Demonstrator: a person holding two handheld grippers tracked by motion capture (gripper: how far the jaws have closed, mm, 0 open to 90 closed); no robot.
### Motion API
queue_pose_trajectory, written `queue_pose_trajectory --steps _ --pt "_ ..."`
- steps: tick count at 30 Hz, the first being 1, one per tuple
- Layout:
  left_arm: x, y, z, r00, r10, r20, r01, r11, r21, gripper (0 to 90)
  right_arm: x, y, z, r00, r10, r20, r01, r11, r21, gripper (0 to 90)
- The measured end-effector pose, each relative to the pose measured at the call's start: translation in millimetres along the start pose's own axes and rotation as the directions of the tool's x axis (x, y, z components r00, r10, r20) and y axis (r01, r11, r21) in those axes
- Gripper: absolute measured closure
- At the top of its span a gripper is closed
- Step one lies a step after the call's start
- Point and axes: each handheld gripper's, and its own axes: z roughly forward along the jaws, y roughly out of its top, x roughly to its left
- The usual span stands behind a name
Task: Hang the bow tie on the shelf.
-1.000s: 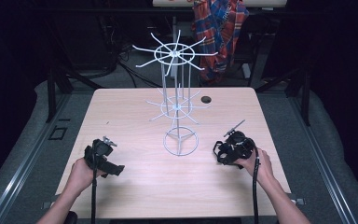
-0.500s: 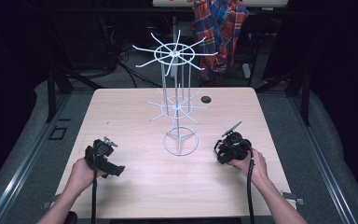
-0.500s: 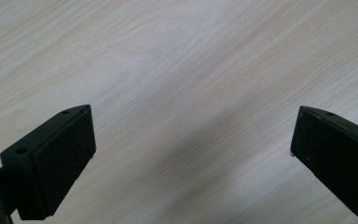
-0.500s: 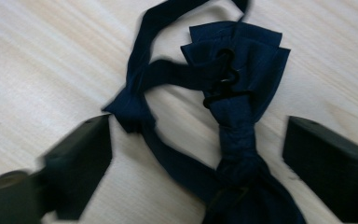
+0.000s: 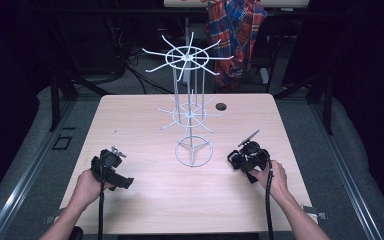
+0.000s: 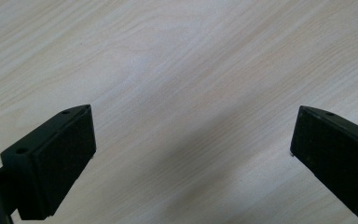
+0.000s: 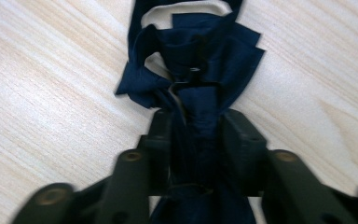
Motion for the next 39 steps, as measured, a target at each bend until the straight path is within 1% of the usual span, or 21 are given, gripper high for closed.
queue_pose_trajectory --steps 2,4,8,9,11,12,13,15,16,17,18,19,21,24,25,27,28,31,32,36,39 --pt "0.1 0.0 -0.2 1.0000 -0.001 0.001 0.001 1.0000 0.001 0.1 0.4 0.1 -0.5 0.9999 -0.014 -0.001 0.014 0.9999 0.005 72.6" --pt "0.1 0.0 -0.2 1.0000 -0.001 0.001 0.001 1.0000 0.002 0.1 1.3 0.3 -1.1 0.9996 -0.027 0.011 0.027 0.9996 0.008 73.9" --pt "0.0 -0.1 -0.3 1.0000 0.001 0.000 -0.001 1.0000 0.001 0.1 0.8 0.2 -5.4 0.9992 -0.038 0.011 0.038 0.9992 -0.007 74.3" --pt "0.1 -0.2 -0.3 1.0000 0.000 0.000 0.000 1.0000 0.000 0.1 0.3 0.2 -10.6 0.9993 -0.035 0.010 0.036 0.9987 -0.037 74.3" --pt "0.3 -0.3 -0.2 1.0000 0.000 0.001 0.000 1.0000 -0.003 0.1 0.7 0.0 -15.5 0.9996 -0.026 -0.007 0.025 0.9970 -0.073 74.4" --pt "0.4 -0.4 -0.3 1.0000 0.000 0.001 0.000 1.0000 -0.003 0.1 0.7 0.0 -15.5 0.9996 -0.026 -0.007 0.025 0.9970 -0.073 74.4" --pt "0.4 -0.4 -0.5 1.0000 0.001 0.001 -0.001 1.0000 -0.002 0.1 1.0 0.2 -21.7 0.9994 -0.035 -0.007 0.034 0.9961 -0.081 74.4" --pt "0.2 -0.3 -0.5 1.0000 0.001 0.000 -0.001 1.0000 -0.001 0.1 1.8 -0.4 -26.3 0.9995 -0.030 -0.009 0.029 0.9941 -0.105 74.3" --pt "0.2 -0.2 -0.5 1.0000 0.001 0.001 -0.001 1.0000 -0.001 0.1 1.7 -0.2 -28.8 0.9992 -0.038 -0.008 0.037 0.9934 -0.108 74.3" --pt "0.1 -0.2 -0.5 1.0000 0.001 0.001 -0.001 1.0000 -0.002 0.1 2.3 -0.7 -30.3 0.9995 -0.030 -0.007 0.029 0.9915 -0.127 74.3" --pt "0.0 -0.2 -0.5 1.0000 0.000 0.001 0.000 1.0000 -0.003 0.1 2.4 -0.9 -32.3 0.9995 -0.026 -0.019 0.024 0.9904 -0.136 74.3" --pt "0.0 -0.2 -0.5 1.0000 0.000 0.001 0.000 1.0000 -0.003 0.1 2.5 -1.5 -33.5 0.9997 -0.021 -0.013 0.019 0.9887 -0.149 74.3" --pt "0.1 -0.2 -0.6 1.0000 0.002 0.001 -0.002 1.0000 -0.002 0.1 1.5 -1.4 -37.0 0.9994 -0.033 -0.014 0.031 0.9889 -0.145 74.3" --pt "0.0 -0.3 -0.7 1.0000 0.003 -0.001 -0.003 1.0000 -0.003 0.1 0.9 -2.0 -39.4 0.9994 -0.028 -0.019 0.025 0.9872 -0.157 74.3" --pt "0.0 -0.3 -0.7 1.0000 0.003 -0.001 -0.003 1.0000 -0.003 0.1 0.6 -2.0 -40.1 0.9994 -0.034 -0.013 0.031 0.9878 -0.153 74.3" --pt "0.2 -0.4 -0.7 1.0000 0.003 0.000 -0.003 1.0000 -0.004 0.1 0.8 -2.1 -40.7 0.9994 -0.031 -0.018 0.028 0.9870 -0.158 74.3" --pt "0.2 -0.4 -0.7 1.0000 0.003 0.000 -0.003 1.0000 -0.004 0.1 2.2 -2.0 -41.5 0.9992 -0.024 -0.031 0.018 0.9844 -0.175 74.3" --pt "0.4 -0.4 -0.6 1.0000 0.003 -0.001 -0.003 1.0000 -0.003 0.1 2.8 -1.5 -44.3 0.9991 -0.031 -0.030 0.025 0.9836 -0.179 74.3" --pt "0.3 -0.3 -0.5 1.0000 0.003 -0.001 -0.003 1.0000 -0.002 0.1 3.3 -1.3 -46.7 0.9990 -0.041 -0.020 0.036 0.9826 -0.182 74.3" --pt "0.1 -0.1 -0.6 1.0000 0.003 -0.001 -0.003 1.0000 0.000 0.1 3.7 -1.4 -48.5 0.9989 -0.044 -0.018 0.040 0.9815 -0.187 74.3" --pt "0.5 -0.2 -0.4 1.0000 0.002 0.001 -0.002 1.0000 0.001 0.1 3.8 -1.5 -50.3 0.9989 -0.038 -0.026 0.032 0.9798 -0.197 74.3"
